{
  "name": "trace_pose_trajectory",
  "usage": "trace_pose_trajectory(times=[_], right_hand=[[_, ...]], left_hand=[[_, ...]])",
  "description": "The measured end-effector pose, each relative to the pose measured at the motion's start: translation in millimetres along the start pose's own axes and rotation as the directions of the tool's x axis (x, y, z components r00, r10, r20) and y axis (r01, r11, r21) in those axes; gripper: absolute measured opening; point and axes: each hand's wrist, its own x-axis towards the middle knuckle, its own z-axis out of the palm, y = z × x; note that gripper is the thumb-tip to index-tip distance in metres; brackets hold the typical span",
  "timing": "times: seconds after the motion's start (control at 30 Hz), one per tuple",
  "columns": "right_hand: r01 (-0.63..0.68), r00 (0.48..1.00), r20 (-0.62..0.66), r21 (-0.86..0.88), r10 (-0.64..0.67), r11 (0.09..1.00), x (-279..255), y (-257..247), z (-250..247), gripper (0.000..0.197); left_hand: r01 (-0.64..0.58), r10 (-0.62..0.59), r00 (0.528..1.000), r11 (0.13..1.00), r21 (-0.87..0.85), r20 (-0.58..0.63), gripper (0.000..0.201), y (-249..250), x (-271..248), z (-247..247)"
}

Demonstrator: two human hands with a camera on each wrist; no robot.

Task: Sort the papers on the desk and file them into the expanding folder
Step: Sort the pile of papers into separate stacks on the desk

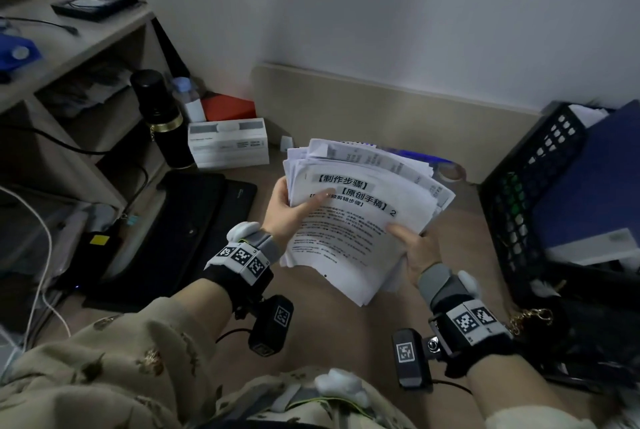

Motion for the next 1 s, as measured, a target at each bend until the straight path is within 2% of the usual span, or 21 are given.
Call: trace_pose_trajectory(times=[0.13, 0.23, 0.37, 0.4, 0.53, 0.63, 0.8, 0.87, 0.9, 0.93, 1.0], right_hand=[[0.022, 0.996, 0.082, 0.046, -0.025, 0.999, 1, 3, -4, 0.029], [0.042, 0.993, 0.108, 0.078, -0.05, 0.996, 3, 6, -8, 0.056], [0.042, 0.992, 0.116, 0.094, -0.053, 0.995, 11, 7, -9, 0.074], [0.052, 0.991, 0.122, 0.082, -0.062, 0.995, 11, 6, -9, 0.071], [0.095, 0.984, 0.147, 0.072, -0.105, 0.993, 16, 2, -10, 0.038], [0.1, 0.975, 0.188, 0.103, -0.118, 0.99, 20, -2, -7, 0.035], [0.123, 0.98, 0.132, 0.194, -0.15, 0.973, 24, -3, 3, 0.046], [0.14, 0.979, 0.11, 0.241, -0.17, 0.96, 27, -11, 6, 0.022], [0.153, 0.976, 0.114, 0.253, -0.186, 0.955, 28, -14, 6, 0.023], [0.159, 0.973, 0.124, 0.244, -0.194, 0.957, 29, -16, 6, 0.033], [0.181, 0.964, 0.154, 0.209, -0.215, 0.961, 29, -20, 4, 0.045]], left_hand=[[-0.002, 0.002, 1.0, 1.0, -0.016, -0.019, 0.073, 3, 3, -7], [-0.016, 0.017, 1.0, 0.999, 0.05, -0.017, 0.081, 4, 6, -9], [-0.015, 0.018, 0.999, 0.998, 0.068, -0.04, 0.06, 8, 15, -7], [-0.012, 0.017, 0.998, 0.996, 0.086, -0.064, 0.06, 8, 18, -7], [-0.002, 0.009, 0.997, 0.996, 0.087, -0.082, 0.081, 11, 23, -1], [-0.006, 0.013, 0.997, 0.996, 0.086, -0.075, 0.066, 9, 28, 2], [-0.013, 0.013, 0.994, 1.0, 0.003, -0.105, 0.035, 7, 23, 14], [-0.035, 0.032, 0.992, 0.999, -0.028, -0.119, 0.042, 6, 21, 20], [-0.044, 0.04, 0.992, 0.999, -0.032, -0.117, 0.049, 5, 20, 22], [-0.052, 0.048, 0.993, 0.998, -0.032, -0.112, 0.053, 4, 19, 25], [-0.057, 0.057, 0.995, 0.998, -0.008, -0.081, 0.051, 1, 17, 27]])
